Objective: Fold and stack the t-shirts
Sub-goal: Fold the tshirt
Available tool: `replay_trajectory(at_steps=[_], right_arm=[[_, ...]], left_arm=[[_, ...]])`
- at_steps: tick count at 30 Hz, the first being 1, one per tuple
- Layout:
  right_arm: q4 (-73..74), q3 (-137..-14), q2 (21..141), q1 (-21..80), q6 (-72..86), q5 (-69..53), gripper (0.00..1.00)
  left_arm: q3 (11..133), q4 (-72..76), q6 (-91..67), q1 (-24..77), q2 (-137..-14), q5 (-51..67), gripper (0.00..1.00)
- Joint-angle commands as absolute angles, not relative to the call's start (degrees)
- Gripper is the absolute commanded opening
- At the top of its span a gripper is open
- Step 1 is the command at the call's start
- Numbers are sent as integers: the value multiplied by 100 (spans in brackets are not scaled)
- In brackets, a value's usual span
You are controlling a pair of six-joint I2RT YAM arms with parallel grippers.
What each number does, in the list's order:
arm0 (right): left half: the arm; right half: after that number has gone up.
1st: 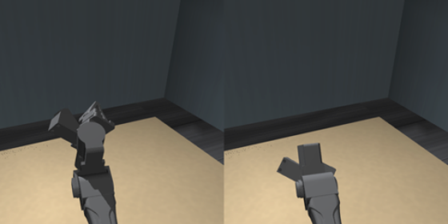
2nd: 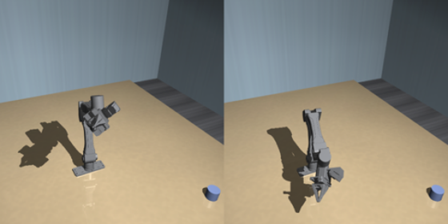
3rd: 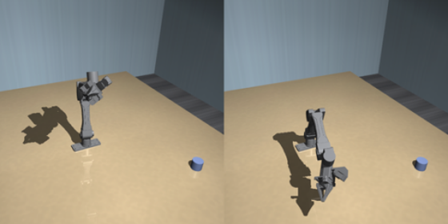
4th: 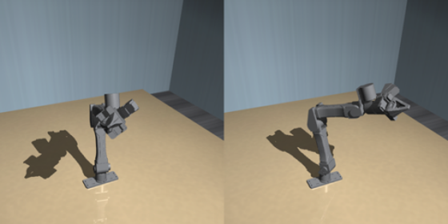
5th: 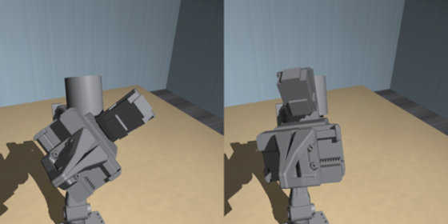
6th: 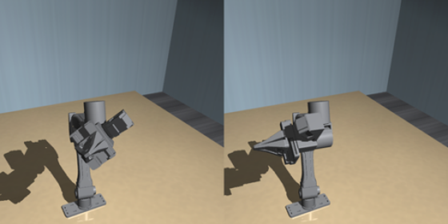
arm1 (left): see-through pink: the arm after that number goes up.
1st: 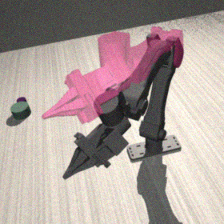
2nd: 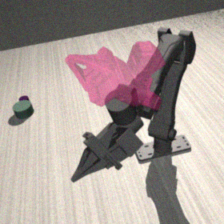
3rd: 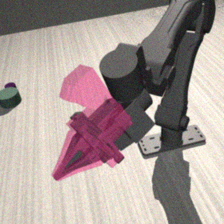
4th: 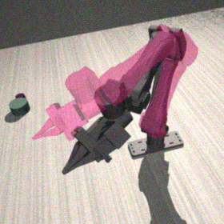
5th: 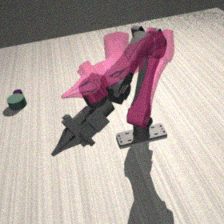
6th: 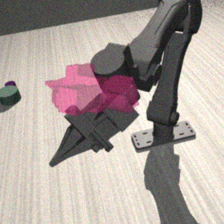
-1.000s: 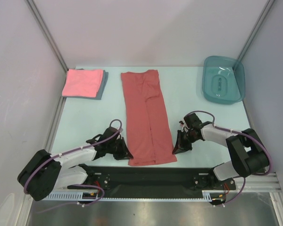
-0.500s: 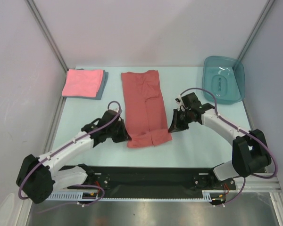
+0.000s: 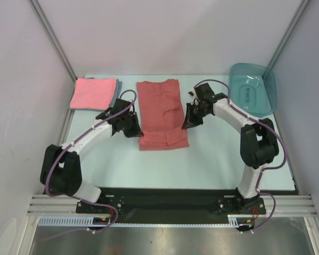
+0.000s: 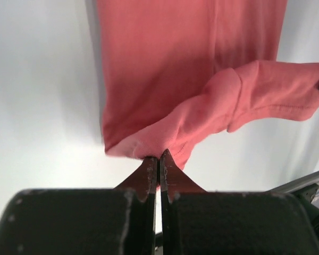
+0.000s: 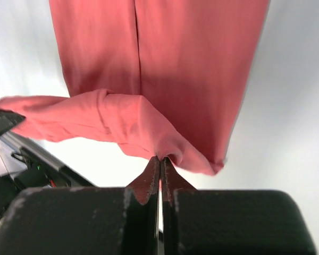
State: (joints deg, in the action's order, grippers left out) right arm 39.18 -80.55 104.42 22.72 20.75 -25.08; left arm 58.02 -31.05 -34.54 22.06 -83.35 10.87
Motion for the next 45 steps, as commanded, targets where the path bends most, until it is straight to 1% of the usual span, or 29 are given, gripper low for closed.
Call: replay_trajectory(at_steps=[1,5,15,19,25,36,38,39,40,42,43,44,45], right_arm=[[4191,-8858,10950,2119,1863,-2548,0],[4271,-9631,11451,2074,1872,-2637,0],[4307,-10335,12085,1978,1898,-2619,0],[4438,-10870,12453,1916,1916,-2628,0],[4509,-11066,12735,1820,1907,-2584,0],[4474,-11110,12981,1705,1934,-2716,0],[4439,-11092,13008,1705,1934,-2742,0],[4421,-11092,13025,1696,1925,-2751,0],[4403,-11118,13078,1688,1916,-2760,0],[4386,-11144,13131,1670,1864,-2777,5],[4412,-11171,13174,1644,1872,-2830,9],[4412,-11171,13192,1617,1872,-2865,20],[4412,-11162,13184,1582,1872,-2900,25]], left_arm=[[6467,-3023,-3024,2092,-8805,1309,0],[6820,-3041,-2953,1908,-9245,1345,0],[7628,-3216,-2707,1494,-9931,1442,0],[7979,-3270,-2646,1433,-10318,1599,0],[8323,-3340,-2575,1433,-10792,1740,0],[8244,-3287,-2566,1336,-10995,1793,0],[8270,-3322,-2566,1318,-11056,1775,3],[8279,-3331,-2584,1292,-11074,1767,7],[8262,-3340,-2601,1275,-11083,1758,21],[8227,-3305,-2619,1257,-11074,1758,29],[8174,-3287,-2610,1257,-11057,1740,38],[8139,-3270,-2619,1257,-11031,1723,42],[8095,-3235,-2602,1248,-10952,1766,45]])
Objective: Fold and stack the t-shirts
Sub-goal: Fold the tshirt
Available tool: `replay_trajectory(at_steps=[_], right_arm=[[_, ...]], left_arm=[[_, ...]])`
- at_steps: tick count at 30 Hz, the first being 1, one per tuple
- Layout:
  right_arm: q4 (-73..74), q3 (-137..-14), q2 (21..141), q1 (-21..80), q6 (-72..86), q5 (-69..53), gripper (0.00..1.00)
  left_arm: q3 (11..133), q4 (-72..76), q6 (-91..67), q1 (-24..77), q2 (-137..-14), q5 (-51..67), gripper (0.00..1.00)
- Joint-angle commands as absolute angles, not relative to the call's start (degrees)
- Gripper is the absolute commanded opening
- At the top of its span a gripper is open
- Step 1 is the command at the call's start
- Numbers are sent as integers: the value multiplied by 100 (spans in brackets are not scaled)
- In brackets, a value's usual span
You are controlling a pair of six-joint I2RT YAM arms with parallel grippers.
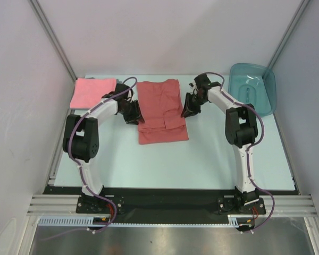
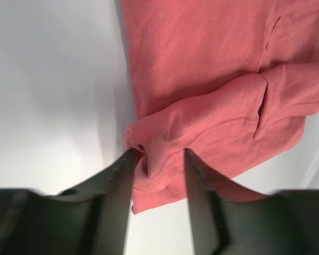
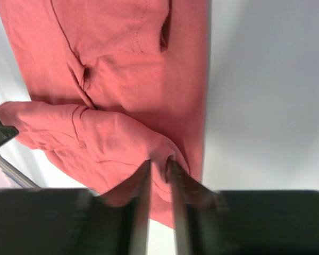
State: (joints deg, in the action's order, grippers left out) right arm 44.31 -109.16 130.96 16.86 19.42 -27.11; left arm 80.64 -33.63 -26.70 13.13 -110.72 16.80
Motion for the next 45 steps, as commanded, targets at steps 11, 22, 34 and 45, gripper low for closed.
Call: replay_trajectory(at_steps=[11,22,34,45], right_arm=[[4360,-10407,12709,1573,1749,-3032,47],[4245,-10055,12463,1714,1767,-3155,42],[4210,-10142,12533,1758,1819,-3155,39],[4114,-10546,12612,1758,2056,-3225,0]], left_arm=[[7190,-2813,-2856,1257,-10494,2188,51],[6908,-2584,-2971,1292,-10248,2180,41],[7180,-2663,-2944,1292,-10432,2021,44],[7584,-2777,-2935,1292,-10494,2065,8]])
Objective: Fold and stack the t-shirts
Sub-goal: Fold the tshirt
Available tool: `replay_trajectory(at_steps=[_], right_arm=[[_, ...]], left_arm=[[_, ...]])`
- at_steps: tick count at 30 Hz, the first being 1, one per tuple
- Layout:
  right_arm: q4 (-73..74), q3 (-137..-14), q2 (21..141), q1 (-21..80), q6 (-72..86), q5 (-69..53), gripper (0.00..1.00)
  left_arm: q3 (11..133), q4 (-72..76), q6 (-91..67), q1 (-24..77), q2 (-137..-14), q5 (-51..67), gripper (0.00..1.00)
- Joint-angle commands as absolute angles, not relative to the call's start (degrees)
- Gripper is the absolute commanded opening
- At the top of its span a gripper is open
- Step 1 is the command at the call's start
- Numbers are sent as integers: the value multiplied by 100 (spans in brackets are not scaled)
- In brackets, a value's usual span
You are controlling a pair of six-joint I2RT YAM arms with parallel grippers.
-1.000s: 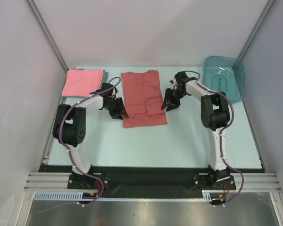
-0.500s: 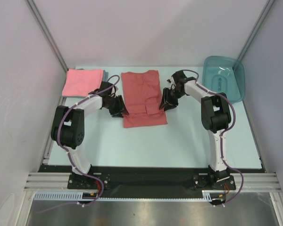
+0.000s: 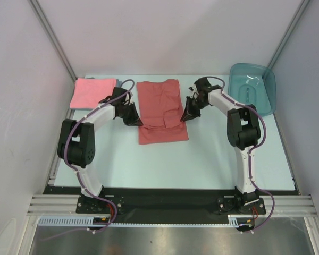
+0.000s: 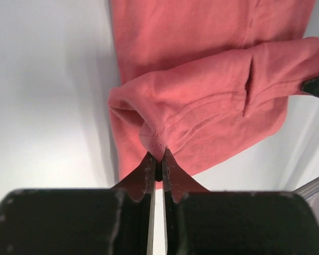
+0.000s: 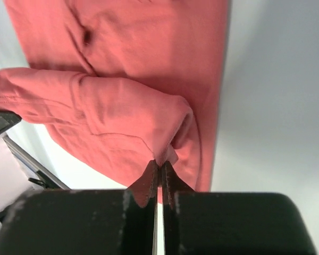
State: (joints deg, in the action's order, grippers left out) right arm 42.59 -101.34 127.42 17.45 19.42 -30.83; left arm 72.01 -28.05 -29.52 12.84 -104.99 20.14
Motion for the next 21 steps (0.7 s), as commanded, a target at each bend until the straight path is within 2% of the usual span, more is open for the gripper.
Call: replay_trajectory(at_steps=[1,8,10,11,14,15,16,18,20,21], right_arm=[[4078,-10608,12630,1758,2144,-3234,0],[3701,-11012,12884,1653,2627,-3454,0],[3429,-11118,13016,1600,2759,-3577,2],[3297,-11153,13078,1565,2890,-3629,8],[2849,-11434,13472,1416,3171,-3867,13],[2726,-11582,13595,1380,3260,-4041,16],[2672,-11845,13805,1328,3356,-4121,22],[2847,-12233,14026,1275,3480,-4271,27],[3162,-12620,14115,1231,3402,-4202,38],[3225,-12638,14080,1230,3297,-4158,42]], left_arm=[[7707,-2786,-2944,1292,-10512,2083,8],[8305,-2707,-3146,1195,-10924,2241,8],[8472,-2585,-3260,1134,-11056,2267,14],[8542,-2558,-3296,1116,-11187,2259,17],[8753,-2365,-3489,976,-11538,2311,28],[8841,-2390,-3524,941,-11618,2329,37],[8972,-2391,-3568,888,-11671,2277,39],[9009,-2382,-3603,835,-11690,2259,41],[8956,-2355,-3621,782,-11602,2241,45],[8956,-2416,-3569,782,-11480,2189,49]])
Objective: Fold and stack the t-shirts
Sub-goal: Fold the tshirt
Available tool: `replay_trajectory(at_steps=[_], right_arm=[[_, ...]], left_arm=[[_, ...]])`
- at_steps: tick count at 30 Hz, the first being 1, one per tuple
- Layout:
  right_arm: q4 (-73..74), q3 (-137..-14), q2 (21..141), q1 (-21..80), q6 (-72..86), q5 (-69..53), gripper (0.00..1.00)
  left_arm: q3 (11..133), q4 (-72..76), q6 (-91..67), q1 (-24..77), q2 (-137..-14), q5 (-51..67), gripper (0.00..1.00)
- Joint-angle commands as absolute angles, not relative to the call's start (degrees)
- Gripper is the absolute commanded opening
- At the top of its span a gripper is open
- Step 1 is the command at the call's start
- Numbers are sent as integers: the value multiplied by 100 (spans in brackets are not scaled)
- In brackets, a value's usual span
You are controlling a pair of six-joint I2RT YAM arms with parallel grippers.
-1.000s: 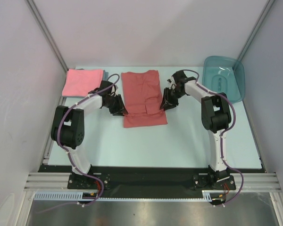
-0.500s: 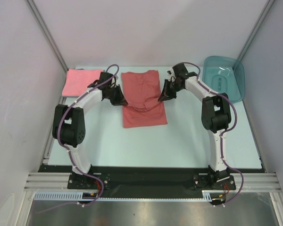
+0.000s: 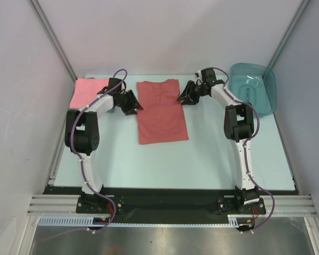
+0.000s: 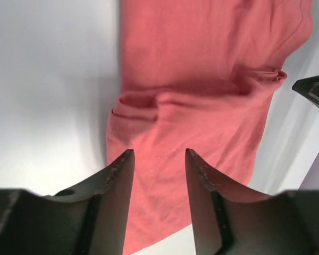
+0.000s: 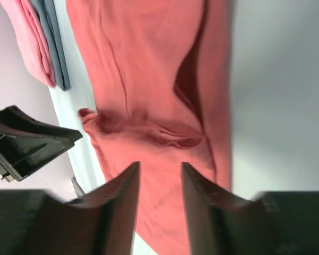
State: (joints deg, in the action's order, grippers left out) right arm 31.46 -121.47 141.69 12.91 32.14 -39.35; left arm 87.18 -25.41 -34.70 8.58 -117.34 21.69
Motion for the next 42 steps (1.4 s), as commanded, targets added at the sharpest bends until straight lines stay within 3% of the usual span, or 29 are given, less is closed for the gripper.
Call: replay_trajectory(at_steps=[1,2,4,9,12,19,35,42], right_arm=[[3304,-12630,13950,1222,3235,-4122,47],[3548,-12595,13887,1213,3147,-4000,48],[3944,-12569,13747,1213,2789,-3763,52],[4614,-11483,12842,1318,2084,-3129,54],[4395,-10455,12211,1432,1899,-2980,54],[4351,-9380,11778,1740,1495,-2629,45],[4035,-8701,11672,1916,1494,-2707,35],[3964,-8710,11751,2030,1538,-2690,21]], left_arm=[[8956,-2469,-3481,791,-11418,2154,51],[8921,-2505,-3437,782,-11330,2084,53],[8755,-2636,-3288,800,-10979,1987,66],[8123,-2918,-2918,817,-10117,1775,69],[7341,-2717,-2944,870,-9652,2082,66],[5670,-1978,-3243,1380,-9185,2391,59],[5555,-2136,-3164,1380,-9150,2075,59],[5581,-2215,-3147,1257,-9114,1978,59]])
